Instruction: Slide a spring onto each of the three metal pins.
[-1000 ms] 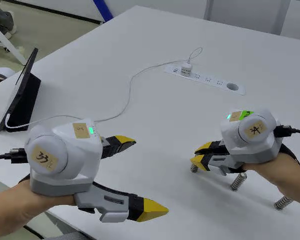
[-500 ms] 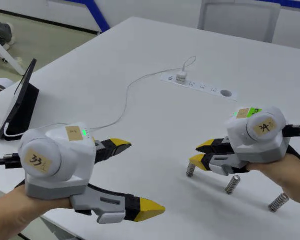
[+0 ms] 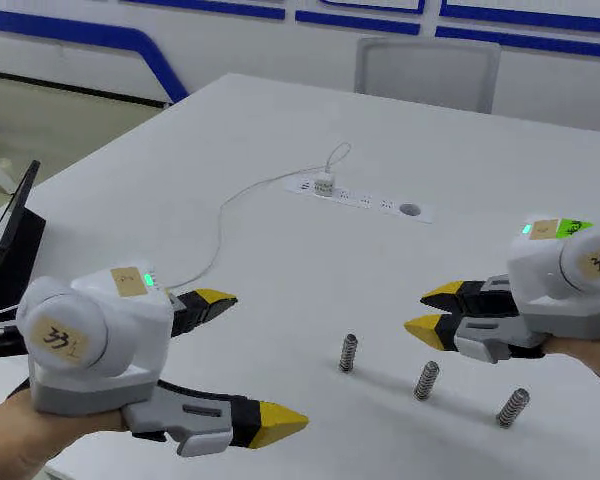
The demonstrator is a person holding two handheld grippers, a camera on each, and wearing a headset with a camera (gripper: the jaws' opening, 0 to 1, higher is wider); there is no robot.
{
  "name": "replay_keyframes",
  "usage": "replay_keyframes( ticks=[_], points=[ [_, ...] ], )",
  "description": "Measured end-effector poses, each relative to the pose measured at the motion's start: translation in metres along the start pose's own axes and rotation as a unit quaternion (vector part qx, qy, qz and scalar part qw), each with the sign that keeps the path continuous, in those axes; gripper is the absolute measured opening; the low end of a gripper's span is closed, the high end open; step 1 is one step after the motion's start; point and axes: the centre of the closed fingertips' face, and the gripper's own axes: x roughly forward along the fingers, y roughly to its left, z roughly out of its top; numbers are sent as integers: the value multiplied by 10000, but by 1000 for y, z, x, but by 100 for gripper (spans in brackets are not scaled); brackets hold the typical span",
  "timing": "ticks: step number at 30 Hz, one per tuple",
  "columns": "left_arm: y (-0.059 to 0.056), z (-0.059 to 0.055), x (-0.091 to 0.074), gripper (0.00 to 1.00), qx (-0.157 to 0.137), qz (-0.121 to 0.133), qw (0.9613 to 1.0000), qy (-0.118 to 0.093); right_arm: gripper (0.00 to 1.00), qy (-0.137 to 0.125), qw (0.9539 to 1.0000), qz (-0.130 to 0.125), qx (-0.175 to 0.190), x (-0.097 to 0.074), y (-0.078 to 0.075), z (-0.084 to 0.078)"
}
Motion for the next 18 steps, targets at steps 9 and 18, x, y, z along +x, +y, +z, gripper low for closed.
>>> replay_keyframes(
  ticks=[9, 18],
  points=[
    [-8, 0, 2, 91, 233, -44, 9997, 100, 25, -218, 9995, -221, 42, -45, -3, -10],
    [-5, 7, 5, 93, 119, 41, 9999, -26, 28, -314, 9975, -520, 351, -88, -7, -28]
  ],
)
